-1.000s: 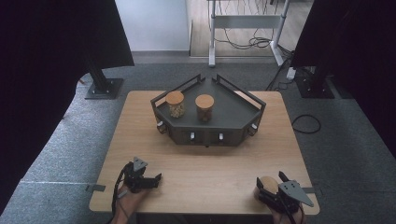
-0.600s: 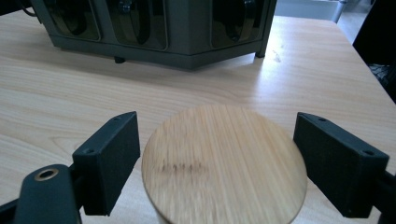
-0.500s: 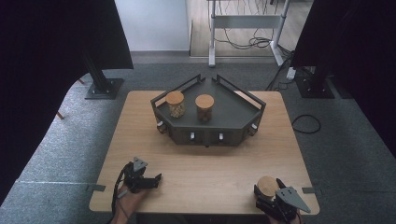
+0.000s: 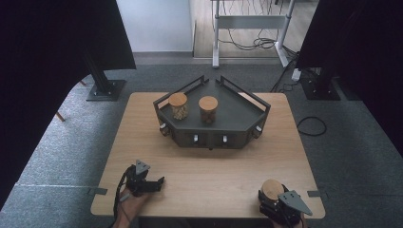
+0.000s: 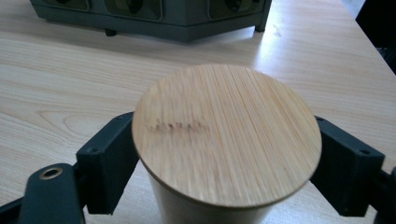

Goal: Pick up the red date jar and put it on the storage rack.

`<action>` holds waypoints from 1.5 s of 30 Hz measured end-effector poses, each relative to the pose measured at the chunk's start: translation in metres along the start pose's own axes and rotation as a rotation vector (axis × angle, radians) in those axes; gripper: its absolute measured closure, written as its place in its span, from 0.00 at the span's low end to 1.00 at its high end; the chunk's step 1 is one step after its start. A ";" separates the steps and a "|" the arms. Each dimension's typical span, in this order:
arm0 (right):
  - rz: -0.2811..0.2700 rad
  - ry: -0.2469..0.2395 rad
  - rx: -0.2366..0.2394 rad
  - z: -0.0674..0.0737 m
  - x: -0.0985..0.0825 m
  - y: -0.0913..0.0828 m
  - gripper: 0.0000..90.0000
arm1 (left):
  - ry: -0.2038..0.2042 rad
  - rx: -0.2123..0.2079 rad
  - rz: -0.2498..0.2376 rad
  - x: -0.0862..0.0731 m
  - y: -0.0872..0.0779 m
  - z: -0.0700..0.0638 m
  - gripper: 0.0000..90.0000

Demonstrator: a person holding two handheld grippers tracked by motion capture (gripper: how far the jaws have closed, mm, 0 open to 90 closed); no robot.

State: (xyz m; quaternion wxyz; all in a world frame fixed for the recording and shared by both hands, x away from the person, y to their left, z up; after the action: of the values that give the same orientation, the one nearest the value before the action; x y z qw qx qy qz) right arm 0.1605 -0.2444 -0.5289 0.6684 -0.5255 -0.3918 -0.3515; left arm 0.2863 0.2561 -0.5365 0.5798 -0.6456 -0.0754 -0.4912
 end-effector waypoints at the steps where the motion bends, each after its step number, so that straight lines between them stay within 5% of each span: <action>1: 0.003 0.003 -0.003 -0.001 0.000 0.000 0.22 | 0.000 0.000 0.000 0.000 0.000 0.000 0.04; 9: 0.021 0.026 -0.004 0.001 0.003 -0.003 0.28 | 0.001 -0.001 0.000 0.000 0.000 0.000 0.04; 21: -0.029 0.027 0.018 0.003 0.023 -0.005 0.28 | 0.004 -0.003 0.000 0.000 0.000 0.001 0.04; 45: -0.061 -0.006 0.079 0.023 0.079 0.022 0.28 | 0.004 -0.004 -0.001 0.000 0.000 0.001 0.04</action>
State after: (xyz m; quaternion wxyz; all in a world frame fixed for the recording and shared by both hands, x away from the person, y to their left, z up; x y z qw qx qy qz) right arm 0.2113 -0.2222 -0.4642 0.6764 -0.4878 -0.4231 -0.3542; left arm 0.2867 0.2567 -0.5365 0.5787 -0.6457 -0.0736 -0.4927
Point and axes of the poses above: each handheld gripper's, and its own axes: y roughly forward along the jaws, x roughly out of its top, z roughly to its left, the point moved 10 cm from there along y, roughly forward along the jaws, and after that the axes turned 10 degrees about y, right-handed, at the moved point
